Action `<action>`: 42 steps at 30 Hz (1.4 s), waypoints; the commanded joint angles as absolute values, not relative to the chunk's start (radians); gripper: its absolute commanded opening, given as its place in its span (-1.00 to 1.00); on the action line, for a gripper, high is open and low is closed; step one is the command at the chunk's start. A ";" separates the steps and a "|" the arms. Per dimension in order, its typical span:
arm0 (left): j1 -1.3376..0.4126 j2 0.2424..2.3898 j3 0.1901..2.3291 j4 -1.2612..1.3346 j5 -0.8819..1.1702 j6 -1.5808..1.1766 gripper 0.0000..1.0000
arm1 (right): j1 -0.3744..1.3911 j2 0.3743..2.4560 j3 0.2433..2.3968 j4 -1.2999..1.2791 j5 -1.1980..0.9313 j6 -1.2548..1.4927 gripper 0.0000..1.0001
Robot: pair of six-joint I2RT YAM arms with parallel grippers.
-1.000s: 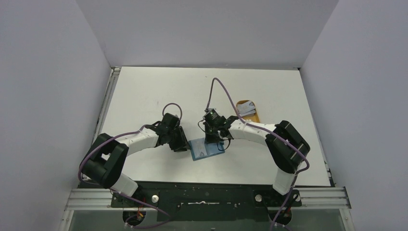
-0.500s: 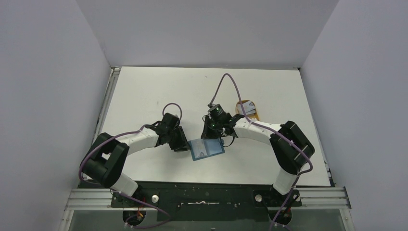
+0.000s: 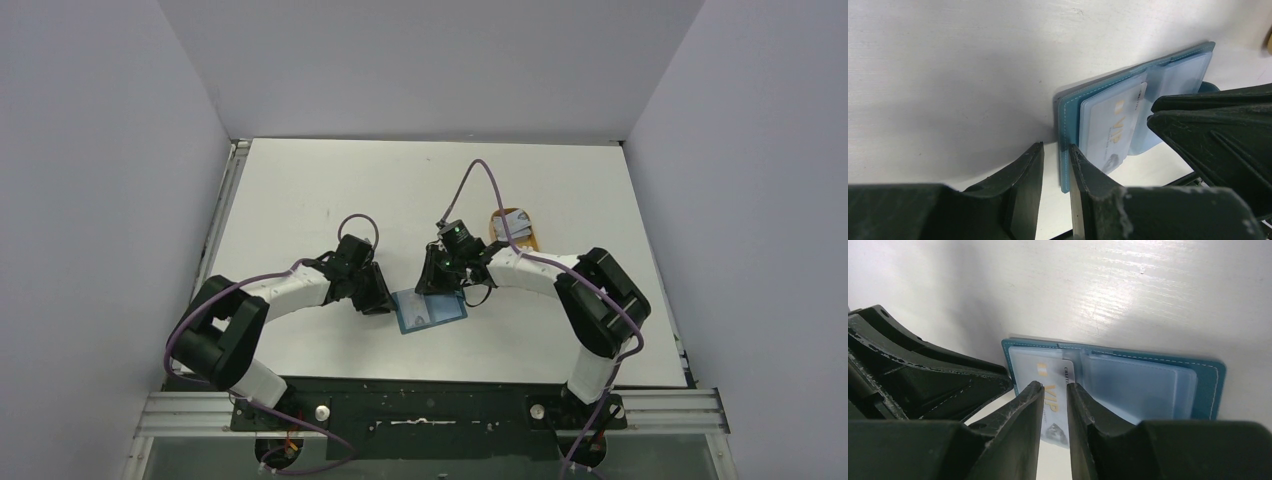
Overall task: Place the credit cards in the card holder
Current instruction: Insert the credit card into the card holder.
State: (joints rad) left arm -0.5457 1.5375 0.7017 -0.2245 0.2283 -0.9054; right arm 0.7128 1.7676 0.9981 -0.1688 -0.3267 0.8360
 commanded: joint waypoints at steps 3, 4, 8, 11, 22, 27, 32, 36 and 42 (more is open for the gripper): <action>-0.539 1.553 0.704 -0.204 0.221 -0.894 -0.56 | 0.713 1.778 0.999 -0.120 -0.338 0.845 -0.45; -0.538 1.552 0.704 -0.205 0.221 -0.894 -0.56 | 0.712 1.779 0.999 -0.120 -0.337 0.845 -0.43; -0.538 1.552 0.704 -0.205 0.222 -0.894 -0.56 | 0.712 1.781 0.996 -0.123 -0.334 0.844 -0.35; -0.539 1.553 0.704 -0.204 0.222 -0.894 -0.56 | 0.713 1.782 0.993 -0.122 -0.336 0.844 -0.32; -0.539 1.560 0.706 -0.201 0.227 -0.894 -0.56 | 0.725 1.799 0.994 -0.098 -0.368 0.854 -0.33; -0.539 1.562 0.704 -0.199 0.228 -0.894 -0.57 | 0.727 1.807 0.994 -0.095 -0.373 0.857 -0.33; -0.539 1.562 0.704 -0.200 0.229 -0.894 -0.57 | 0.726 1.794 0.987 -0.099 -0.354 0.860 -0.31; -0.538 1.562 0.703 -0.200 0.228 -0.894 -0.57 | 0.721 1.775 0.974 -0.097 -0.333 0.864 -0.26; -0.538 1.565 0.704 -0.199 0.229 -0.894 -0.58 | 0.719 1.762 0.969 -0.099 -0.322 0.862 -0.18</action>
